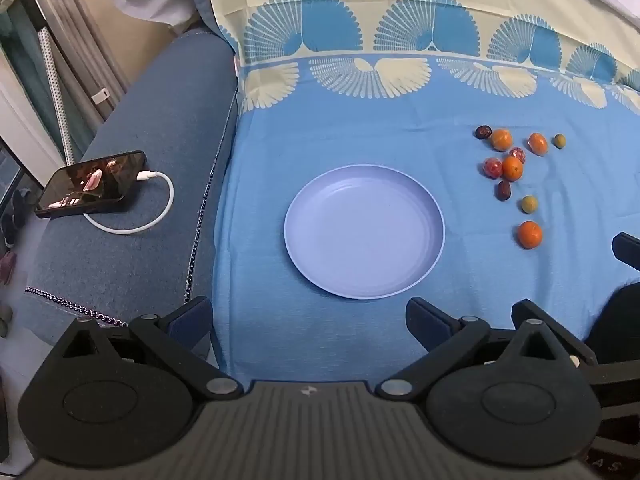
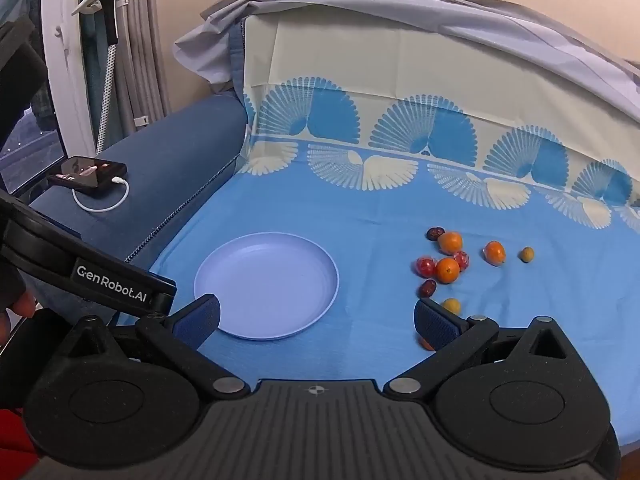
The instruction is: Organize fruits
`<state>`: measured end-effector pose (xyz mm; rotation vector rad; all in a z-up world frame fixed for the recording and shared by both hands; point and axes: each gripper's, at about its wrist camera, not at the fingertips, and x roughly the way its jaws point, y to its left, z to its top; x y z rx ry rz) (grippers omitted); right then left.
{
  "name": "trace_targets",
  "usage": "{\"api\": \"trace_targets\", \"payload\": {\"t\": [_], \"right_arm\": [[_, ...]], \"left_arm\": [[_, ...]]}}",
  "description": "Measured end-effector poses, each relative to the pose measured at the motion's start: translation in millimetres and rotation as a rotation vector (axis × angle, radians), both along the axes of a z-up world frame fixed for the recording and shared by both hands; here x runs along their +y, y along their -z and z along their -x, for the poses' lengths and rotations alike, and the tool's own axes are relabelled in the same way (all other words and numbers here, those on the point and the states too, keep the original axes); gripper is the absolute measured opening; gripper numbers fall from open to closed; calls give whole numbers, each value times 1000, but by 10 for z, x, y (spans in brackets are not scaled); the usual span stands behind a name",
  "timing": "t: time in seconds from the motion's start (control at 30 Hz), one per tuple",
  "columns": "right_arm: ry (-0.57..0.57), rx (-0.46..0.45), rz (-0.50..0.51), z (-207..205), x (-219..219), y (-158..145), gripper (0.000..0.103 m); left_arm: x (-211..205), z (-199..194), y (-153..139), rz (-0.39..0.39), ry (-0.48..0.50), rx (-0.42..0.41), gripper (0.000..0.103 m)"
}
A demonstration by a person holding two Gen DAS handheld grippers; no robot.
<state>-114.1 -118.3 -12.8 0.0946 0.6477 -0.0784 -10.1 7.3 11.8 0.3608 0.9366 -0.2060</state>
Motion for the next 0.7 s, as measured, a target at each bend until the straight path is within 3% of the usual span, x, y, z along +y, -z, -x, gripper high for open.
{"api": "trace_targets", "payload": {"t": [0.7], "right_arm": [[-21,15,15,-9,60,15,103]], "left_arm": [[52,-9,33,6,-8,8,103]]}}
